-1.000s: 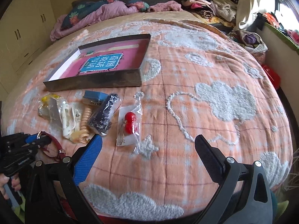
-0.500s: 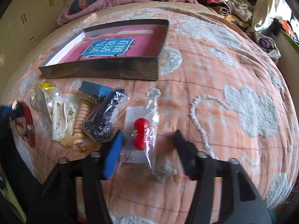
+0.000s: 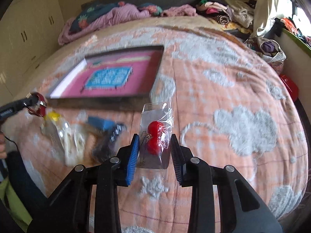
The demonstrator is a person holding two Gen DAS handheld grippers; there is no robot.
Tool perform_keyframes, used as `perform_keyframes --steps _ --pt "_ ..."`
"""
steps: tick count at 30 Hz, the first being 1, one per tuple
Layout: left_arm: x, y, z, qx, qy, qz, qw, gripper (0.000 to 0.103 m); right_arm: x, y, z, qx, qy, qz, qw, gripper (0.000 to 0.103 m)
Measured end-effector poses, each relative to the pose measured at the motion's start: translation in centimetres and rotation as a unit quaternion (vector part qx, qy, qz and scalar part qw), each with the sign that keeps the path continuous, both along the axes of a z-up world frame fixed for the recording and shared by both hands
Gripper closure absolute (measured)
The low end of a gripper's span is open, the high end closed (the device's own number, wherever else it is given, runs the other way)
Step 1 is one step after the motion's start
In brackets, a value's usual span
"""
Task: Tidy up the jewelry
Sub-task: 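Carry the watch and red earring bag into the pink-lined box and release both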
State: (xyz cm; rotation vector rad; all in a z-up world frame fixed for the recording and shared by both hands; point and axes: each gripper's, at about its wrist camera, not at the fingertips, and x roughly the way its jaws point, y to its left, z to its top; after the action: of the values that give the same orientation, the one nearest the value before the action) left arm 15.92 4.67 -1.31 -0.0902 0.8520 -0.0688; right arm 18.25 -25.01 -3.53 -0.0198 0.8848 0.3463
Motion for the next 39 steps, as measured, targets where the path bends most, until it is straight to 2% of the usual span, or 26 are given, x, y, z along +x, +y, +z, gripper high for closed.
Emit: perform_keyframes --steps 6,14,28,39 --pt "2.6 1.1 0.7 -0.003 -0.005 0.009 0.9999 0.091 2.2 1.1 2.7 0.02 -0.029 0.003 0.999 0.072" --pt "5.5 2.1 0.6 -0.007 -0.002 0.02 0.9998 0.091 5.6 4.1 3.6 0.025 -0.039 0.016 0.999 0.073" --pt "8.7 1.9 -1.6 -0.006 0.018 0.021 0.9996 0.091 10.6 7.4 1.5 0.016 -0.012 0.02 1.0 0.076" --pt "9.8 1.9 -2.9 -0.004 0.032 0.02 0.9993 0.091 11.5 8.2 -0.4 0.001 0.005 0.018 1.0 0.074"
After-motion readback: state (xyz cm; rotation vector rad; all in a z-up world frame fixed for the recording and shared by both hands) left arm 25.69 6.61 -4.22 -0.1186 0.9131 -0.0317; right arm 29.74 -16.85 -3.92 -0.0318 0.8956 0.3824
